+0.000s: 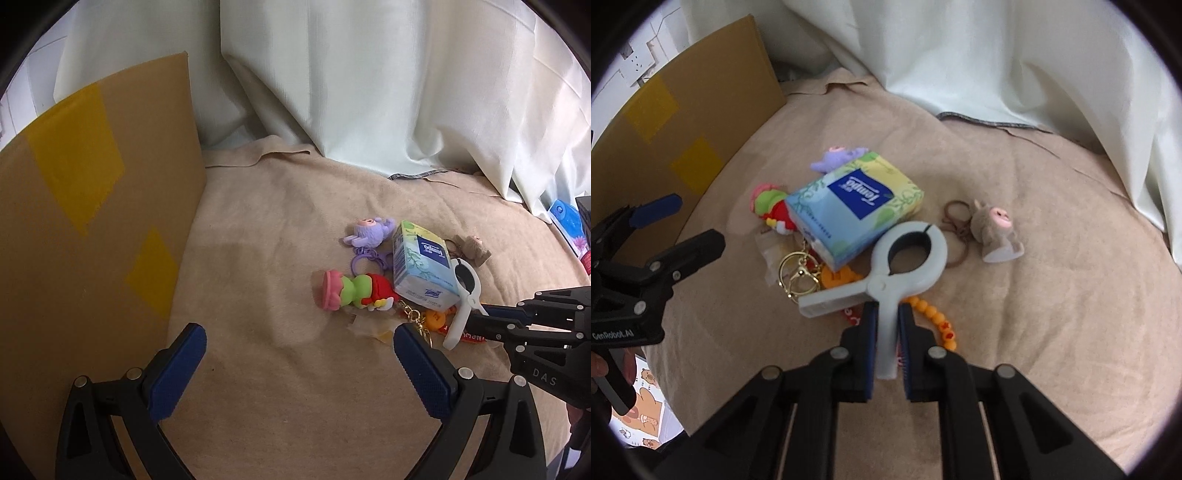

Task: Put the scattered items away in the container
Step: 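Return both tools to the items and grasp the white clip with the right tool, then grasp the Tempo tissue pack with the left tool while the right tool holds the clip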

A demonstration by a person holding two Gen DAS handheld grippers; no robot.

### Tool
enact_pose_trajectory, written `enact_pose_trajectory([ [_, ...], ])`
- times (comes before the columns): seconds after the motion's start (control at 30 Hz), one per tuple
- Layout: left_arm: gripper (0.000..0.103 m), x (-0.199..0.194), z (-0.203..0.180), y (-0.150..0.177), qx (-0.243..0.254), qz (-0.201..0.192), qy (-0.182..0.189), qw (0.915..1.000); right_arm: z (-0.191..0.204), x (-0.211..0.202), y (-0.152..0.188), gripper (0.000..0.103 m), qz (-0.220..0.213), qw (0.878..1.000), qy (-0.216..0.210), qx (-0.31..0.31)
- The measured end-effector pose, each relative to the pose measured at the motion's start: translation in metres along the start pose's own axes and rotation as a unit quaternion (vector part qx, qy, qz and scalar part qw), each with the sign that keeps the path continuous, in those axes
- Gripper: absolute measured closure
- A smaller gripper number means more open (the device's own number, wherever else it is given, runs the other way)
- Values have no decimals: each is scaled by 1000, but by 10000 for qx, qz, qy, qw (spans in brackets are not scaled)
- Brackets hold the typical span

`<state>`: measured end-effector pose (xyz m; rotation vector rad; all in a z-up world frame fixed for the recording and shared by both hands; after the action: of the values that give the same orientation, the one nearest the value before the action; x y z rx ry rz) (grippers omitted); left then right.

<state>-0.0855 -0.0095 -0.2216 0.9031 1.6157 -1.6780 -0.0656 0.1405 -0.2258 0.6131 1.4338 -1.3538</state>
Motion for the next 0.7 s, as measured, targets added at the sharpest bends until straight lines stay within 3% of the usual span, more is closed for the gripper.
enact_pose_trajectory([
  [0.37, 1, 18, -12, -15, 156, 44, 110, 9998, -10, -54, -1, 92, -439, 9982, 57, 410],
  [0.53, 1, 10, -30, -27, 330, -135, 312, 9989, -28, -75, 8, 91, -539, 9961, 179, 674],
  [0.7, 1, 7, -63, -42, 816, -317, 405, 9953, -41, -87, 12, 91, -659, 9929, 192, 967],
])
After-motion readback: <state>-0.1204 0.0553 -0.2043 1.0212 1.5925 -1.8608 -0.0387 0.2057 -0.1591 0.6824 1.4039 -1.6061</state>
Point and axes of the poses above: each gripper's, at about its wrist camera, not at the fingertips, and x roughly the way its jaws point, z to its left, y to its underside, the point moved 5 cm from there along x, roughly the way its jaws point, and after that the axes turned 3 degrees about -y, right-handed, at the moved point
